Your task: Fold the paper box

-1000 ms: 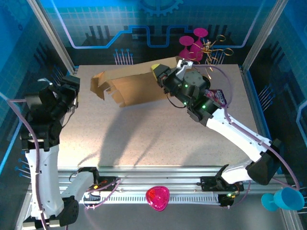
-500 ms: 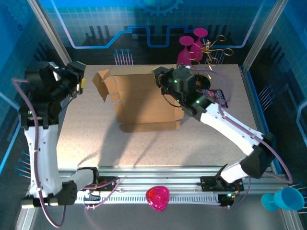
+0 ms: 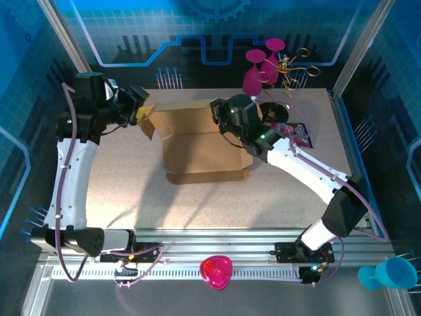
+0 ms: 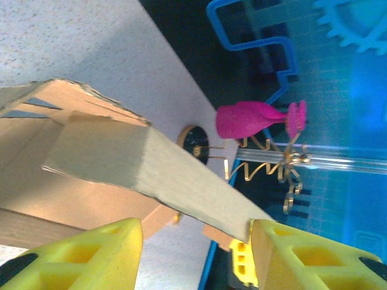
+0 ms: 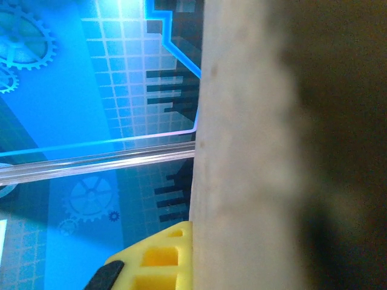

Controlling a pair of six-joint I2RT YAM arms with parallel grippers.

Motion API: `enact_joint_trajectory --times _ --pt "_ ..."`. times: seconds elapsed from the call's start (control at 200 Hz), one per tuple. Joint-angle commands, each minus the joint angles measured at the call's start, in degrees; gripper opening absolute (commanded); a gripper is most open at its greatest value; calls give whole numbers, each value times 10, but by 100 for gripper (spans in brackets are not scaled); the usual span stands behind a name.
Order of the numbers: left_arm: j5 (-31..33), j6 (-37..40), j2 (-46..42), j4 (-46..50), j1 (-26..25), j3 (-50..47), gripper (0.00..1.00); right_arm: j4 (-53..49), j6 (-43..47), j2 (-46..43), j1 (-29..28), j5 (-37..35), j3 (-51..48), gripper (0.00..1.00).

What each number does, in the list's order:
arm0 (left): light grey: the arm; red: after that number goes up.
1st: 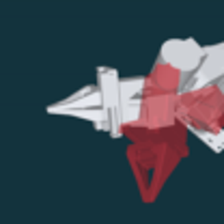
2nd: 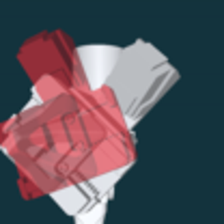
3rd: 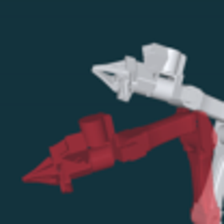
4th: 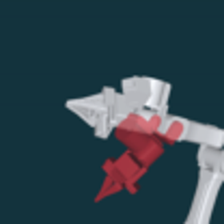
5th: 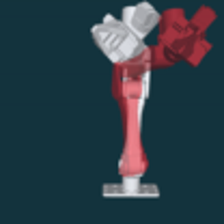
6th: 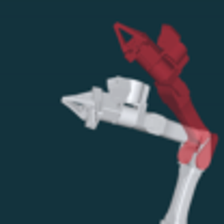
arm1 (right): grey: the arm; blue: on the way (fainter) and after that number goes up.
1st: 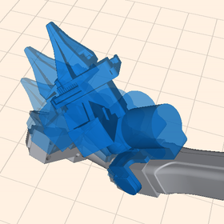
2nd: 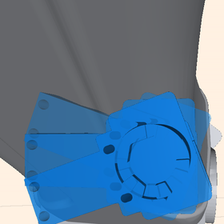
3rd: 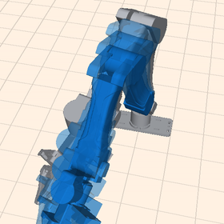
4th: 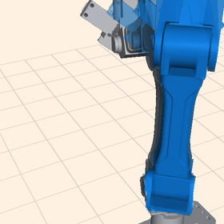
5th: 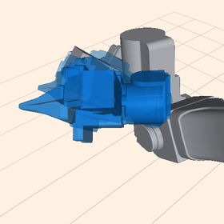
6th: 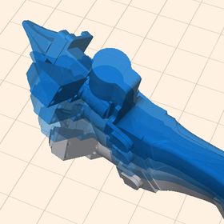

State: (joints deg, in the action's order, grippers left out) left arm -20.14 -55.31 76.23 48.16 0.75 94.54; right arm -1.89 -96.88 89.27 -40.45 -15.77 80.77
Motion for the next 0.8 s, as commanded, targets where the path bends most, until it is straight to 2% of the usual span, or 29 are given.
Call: enact_joint_trajectory --times 0.0,0.56,0.795 --pt "11 45 4 1 -6 -28 51 13 -12 -13 11 -1 -13 0" --pt "5 48 57 -62 -44 -63 54 23 -24 -22 19 16 -36 0" --pt "56 67 31 4 -44 -15 57 25 -27 -32 30 20 -54 0"
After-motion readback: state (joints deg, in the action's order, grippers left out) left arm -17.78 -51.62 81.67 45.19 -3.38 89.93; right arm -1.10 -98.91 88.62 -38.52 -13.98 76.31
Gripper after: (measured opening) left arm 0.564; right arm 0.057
